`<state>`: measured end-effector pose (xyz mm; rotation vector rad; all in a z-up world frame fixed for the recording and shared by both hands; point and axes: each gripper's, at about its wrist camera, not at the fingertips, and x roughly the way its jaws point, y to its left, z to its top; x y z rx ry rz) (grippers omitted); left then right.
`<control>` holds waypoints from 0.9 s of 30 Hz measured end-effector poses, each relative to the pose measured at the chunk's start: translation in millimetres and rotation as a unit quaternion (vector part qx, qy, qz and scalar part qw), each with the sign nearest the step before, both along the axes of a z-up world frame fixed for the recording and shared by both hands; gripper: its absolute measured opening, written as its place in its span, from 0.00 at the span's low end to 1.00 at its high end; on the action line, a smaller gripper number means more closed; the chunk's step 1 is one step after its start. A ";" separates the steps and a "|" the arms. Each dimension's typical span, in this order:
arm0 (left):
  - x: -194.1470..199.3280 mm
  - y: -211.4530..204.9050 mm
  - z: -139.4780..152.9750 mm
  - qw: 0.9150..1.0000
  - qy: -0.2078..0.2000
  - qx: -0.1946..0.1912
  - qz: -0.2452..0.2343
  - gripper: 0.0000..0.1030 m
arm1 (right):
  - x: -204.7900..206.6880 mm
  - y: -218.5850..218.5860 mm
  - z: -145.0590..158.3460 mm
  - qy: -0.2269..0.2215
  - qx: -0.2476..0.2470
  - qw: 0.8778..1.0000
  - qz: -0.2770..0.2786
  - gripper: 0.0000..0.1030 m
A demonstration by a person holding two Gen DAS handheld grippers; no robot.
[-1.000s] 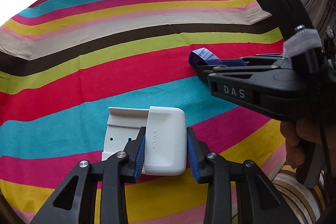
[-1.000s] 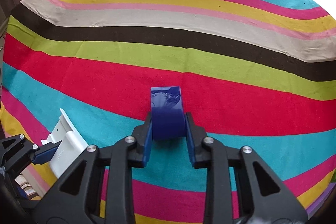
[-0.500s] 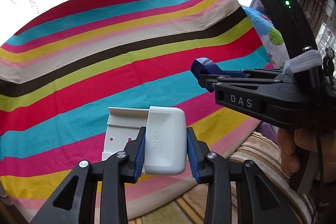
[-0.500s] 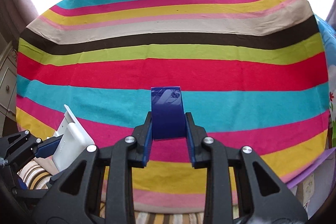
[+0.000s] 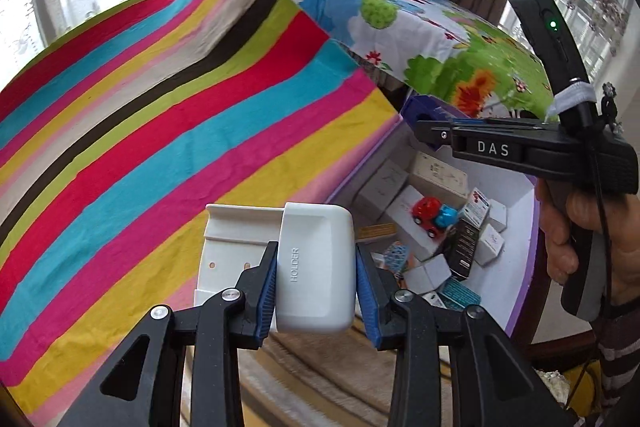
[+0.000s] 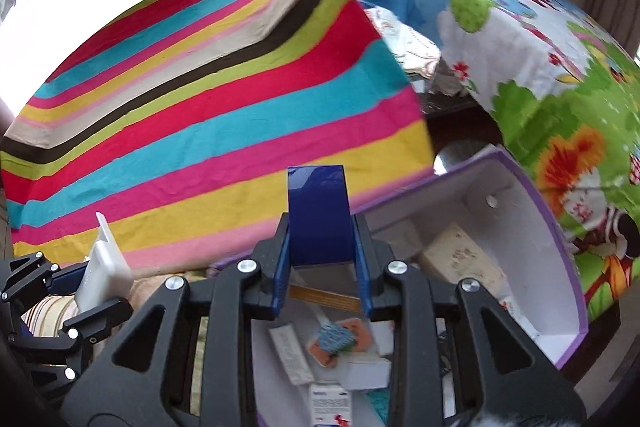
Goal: Organize rigid objects
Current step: 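Drop the white holder into the purple box while the right tool carries the blue cube, then lower the blue cube into the purple box and open the right tool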
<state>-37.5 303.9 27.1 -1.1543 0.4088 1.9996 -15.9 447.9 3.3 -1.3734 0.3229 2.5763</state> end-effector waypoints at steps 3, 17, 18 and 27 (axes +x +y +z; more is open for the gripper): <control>15.3 21.5 -0.5 1.000 -0.011 -0.002 -0.028 0.36 | 24.9 35.7 -7.4 -0.009 0.001 0.999 -0.037 0.31; 47.5 54.0 -21.6 0.993 -0.099 -0.019 -0.054 0.50 | 87.7 100.6 -36.4 -0.049 0.004 0.991 -0.122 0.34; 47.4 52.1 -21.8 0.993 -0.103 -0.018 -0.051 0.55 | 90.6 99.2 -35.3 -0.049 0.003 0.991 -0.122 0.38; 61.9 20.0 -16.8 0.988 -0.149 0.020 -0.014 0.68 | 113.1 70.4 -8.8 -0.039 0.032 0.990 -0.131 0.73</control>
